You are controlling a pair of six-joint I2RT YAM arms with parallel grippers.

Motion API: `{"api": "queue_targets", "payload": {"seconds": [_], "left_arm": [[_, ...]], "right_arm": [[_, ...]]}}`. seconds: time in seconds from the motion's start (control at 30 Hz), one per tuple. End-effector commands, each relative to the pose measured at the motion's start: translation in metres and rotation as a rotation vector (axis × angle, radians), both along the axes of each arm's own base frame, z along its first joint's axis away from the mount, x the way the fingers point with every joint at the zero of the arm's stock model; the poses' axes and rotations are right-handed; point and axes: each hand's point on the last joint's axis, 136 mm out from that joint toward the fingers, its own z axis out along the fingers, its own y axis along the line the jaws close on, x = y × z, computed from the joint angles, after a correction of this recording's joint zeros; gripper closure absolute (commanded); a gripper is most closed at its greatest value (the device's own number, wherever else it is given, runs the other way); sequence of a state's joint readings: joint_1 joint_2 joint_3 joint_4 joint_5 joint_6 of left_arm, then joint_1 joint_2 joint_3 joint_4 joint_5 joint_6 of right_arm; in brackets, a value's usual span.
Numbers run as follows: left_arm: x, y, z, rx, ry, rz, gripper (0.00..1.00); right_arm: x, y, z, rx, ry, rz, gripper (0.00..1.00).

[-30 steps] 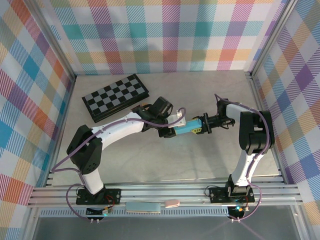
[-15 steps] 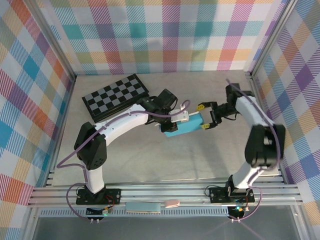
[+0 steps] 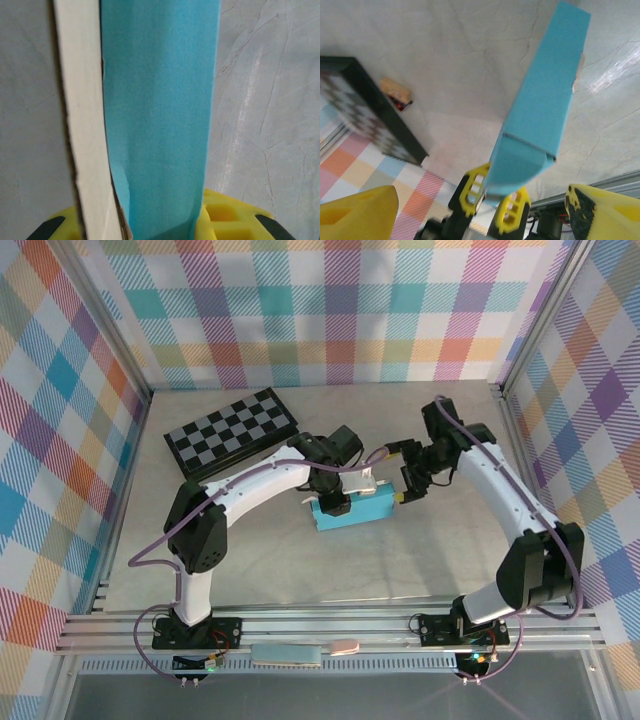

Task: Fold the paper box

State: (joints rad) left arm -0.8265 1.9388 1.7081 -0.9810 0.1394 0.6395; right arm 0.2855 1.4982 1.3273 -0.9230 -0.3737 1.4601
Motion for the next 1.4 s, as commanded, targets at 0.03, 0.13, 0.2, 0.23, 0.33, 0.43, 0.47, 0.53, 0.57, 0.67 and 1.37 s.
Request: {"api": "queue_targets", "payload": {"seconds": [0.03,0.13,0.2,0.23,0.33,0.43,0.47,0.53,0.57,0.67,1.37], "left_arm": [[-0.011,0.008,-0.016,0.090,0.032,0.009,0.79],[-0.009,0.006,-0.017,0.101,0.019,0.009,0.79],[-0.008,0.004,-0.017,0.105,0.015,0.013,0.79],[-0.007,0.003,-0.017,0.105,0.013,0.017,0.80],[-0.006,0.001,-0.018,0.107,0.014,0.024,0.79],[-0.006,0.001,-0.020,0.113,0.022,0.034,0.79],[-0.007,0.001,-0.021,0.113,0.024,0.033,0.79],[-0.007,0.001,-0.022,0.117,0.028,0.036,0.80],[-0.007,0.001,-0.023,0.120,0.027,0.038,0.80],[-0.006,0.002,-0.023,0.120,0.025,0.046,0.80],[-0.005,0.003,-0.022,0.124,0.016,0.052,0.80]], "right_arm": [[0.002,0.000,-0.016,-0.024,0.031,-0.053,0.17],[-0.002,-0.002,-0.017,-0.039,0.044,-0.039,0.17],[-0.008,-0.005,-0.020,-0.053,0.055,-0.031,0.18],[-0.012,-0.007,-0.023,-0.066,0.056,-0.028,0.18],[-0.014,-0.012,-0.034,-0.083,0.003,-0.009,0.23],[-0.012,-0.011,-0.040,-0.077,-0.085,0.014,0.32],[-0.010,-0.013,-0.038,-0.089,-0.129,0.016,0.33],[-0.005,-0.016,-0.032,-0.094,-0.220,0.009,0.33],[-0.005,-0.019,-0.028,-0.099,-0.248,-0.003,0.31],[0.001,-0.023,-0.015,-0.093,-0.314,-0.010,0.30],[0.010,-0.026,0.001,0.001,-0.360,-0.090,0.52]]}}
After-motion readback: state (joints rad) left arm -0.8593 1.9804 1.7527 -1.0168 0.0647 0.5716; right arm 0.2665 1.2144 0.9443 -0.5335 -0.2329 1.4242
